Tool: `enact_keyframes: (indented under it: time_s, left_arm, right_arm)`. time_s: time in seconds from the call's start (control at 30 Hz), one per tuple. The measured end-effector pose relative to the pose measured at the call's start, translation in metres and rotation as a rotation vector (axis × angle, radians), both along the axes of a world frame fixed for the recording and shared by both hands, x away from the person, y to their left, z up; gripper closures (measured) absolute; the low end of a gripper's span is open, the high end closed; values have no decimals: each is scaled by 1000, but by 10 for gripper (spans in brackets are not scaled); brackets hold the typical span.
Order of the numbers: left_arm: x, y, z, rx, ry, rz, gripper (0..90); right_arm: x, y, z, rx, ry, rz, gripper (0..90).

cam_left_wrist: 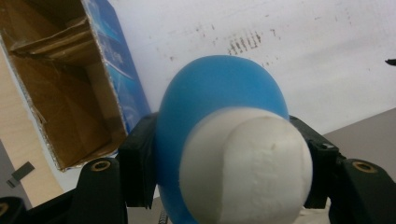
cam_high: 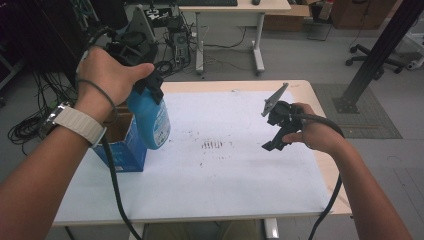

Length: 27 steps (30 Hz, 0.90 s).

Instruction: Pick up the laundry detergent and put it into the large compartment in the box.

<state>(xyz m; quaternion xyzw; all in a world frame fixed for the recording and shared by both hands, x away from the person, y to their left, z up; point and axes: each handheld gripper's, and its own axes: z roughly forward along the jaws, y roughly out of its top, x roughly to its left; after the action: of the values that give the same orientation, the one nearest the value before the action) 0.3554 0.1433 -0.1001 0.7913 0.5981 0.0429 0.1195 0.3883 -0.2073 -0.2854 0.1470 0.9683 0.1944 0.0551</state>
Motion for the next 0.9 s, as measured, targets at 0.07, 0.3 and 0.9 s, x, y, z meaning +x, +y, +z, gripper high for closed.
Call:
enact_keyframes:
  time_s: [0.07,0.3,0.9]
  left_arm:
    - [1,2,2,0,2,7,373]
    - [4,10,10,-4,1,32,373]
    - [10,30,21,-20,-2,98,374]
  right_arm:
    - [0,0,0,-1,0,1,91]
    - [2,-1,0,-1,0,1,91]
    - [4,-1,-1,5,2,-2,91]
